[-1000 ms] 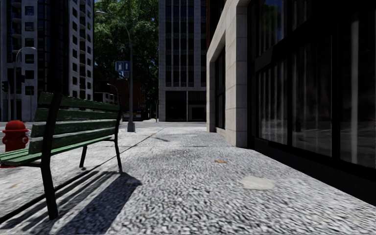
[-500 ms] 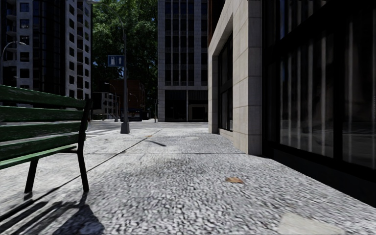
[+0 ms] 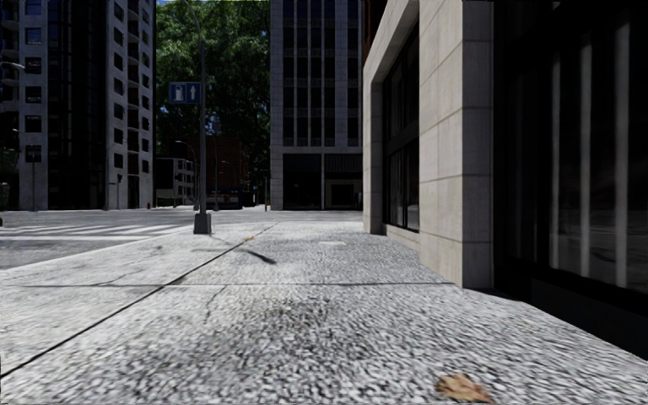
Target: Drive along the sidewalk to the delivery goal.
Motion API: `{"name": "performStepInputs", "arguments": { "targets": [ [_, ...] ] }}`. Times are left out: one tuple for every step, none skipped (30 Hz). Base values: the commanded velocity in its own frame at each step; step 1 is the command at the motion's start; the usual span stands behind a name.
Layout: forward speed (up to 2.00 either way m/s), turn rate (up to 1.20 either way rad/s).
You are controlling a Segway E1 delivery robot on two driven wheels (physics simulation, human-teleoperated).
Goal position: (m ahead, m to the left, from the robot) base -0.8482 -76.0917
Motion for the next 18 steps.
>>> {"name": "performStepInputs", "arguments": {
  "targets": [
    [2.00,0.00],
    [2.00,0.00],
    [2.00,0.00],
    [2.00,0.00],
    [2.00,0.00],
    [2.00,0.00],
    [2.00,0.00],
    [2.00,0.00],
    [2.00,0.00],
    [2.00,0.00],
    [2.00,0.00],
    [2.00,0.00],
    [2.00,0.00],
    [2.00,0.00],
    [2.00,0.00],
    [2.00,0.00],
    [2.00,0.00],
    [2.00,0.00]
  ]
}}
